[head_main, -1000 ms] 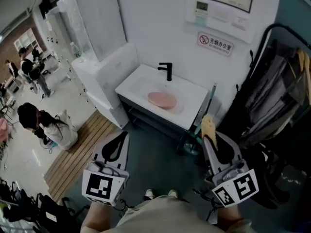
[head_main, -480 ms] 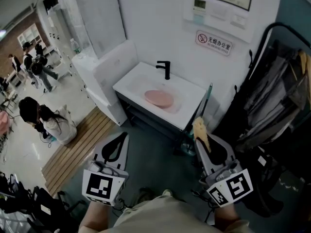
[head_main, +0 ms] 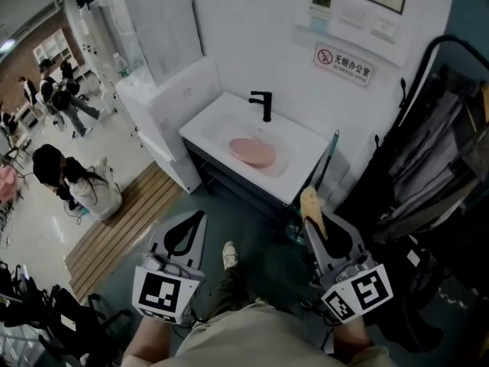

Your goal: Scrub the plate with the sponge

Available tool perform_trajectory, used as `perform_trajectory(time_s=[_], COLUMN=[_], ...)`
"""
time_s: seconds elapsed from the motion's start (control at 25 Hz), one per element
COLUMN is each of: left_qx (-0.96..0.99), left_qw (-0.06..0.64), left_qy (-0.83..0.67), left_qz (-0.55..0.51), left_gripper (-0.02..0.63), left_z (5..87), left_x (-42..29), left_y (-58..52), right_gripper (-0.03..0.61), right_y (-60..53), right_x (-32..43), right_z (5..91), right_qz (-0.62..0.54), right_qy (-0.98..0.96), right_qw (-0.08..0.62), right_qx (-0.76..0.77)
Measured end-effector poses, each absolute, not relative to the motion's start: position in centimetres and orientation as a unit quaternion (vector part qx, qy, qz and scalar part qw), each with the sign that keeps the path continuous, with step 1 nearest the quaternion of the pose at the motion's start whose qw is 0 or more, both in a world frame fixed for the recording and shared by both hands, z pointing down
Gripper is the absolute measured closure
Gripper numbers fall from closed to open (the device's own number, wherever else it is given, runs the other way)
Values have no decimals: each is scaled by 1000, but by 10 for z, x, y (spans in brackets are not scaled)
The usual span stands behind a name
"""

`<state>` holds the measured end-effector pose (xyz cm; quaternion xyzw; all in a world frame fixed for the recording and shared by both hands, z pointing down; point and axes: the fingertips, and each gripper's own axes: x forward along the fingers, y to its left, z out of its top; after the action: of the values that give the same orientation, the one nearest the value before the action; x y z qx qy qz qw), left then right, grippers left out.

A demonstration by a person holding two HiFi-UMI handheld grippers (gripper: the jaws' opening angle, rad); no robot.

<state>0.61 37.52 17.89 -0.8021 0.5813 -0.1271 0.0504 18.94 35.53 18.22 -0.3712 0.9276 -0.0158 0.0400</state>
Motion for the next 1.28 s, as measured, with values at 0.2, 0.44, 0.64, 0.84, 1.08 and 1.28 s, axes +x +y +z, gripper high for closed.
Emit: perform_trajectory(time_s=[0.2,0.44,0.64,0.84,1.08,1.28], left_qx=[-805,-811,-818,-823,-831,-842], left_qw=[51,42,32,21,2,-2], left_qy=[577,570,559,551,538,518], left_qz=[-127,-122,-129,-139,-143,-153], left_gripper=[607,607,607,607,607,607], left_z=[190,198,205,213,217,222], left_x=[0,-15,-35,-66,-105,-137], left_y=[349,301,246,182,102,39], right_gripper=[499,499,499,497,498,497], right_y=[332,291,241,182,106,45], right_x=[180,157,133,104,64,27], right_z=[195,207,216,224,231,230], right_qz=[-20,-23,-29,-30,-45,-53], right_qy=[928,930,929,926,919,914], right_qw=[31,9,-14,-41,-67,-73], right_qx=[-371,-366,-368,-374,-385,-395])
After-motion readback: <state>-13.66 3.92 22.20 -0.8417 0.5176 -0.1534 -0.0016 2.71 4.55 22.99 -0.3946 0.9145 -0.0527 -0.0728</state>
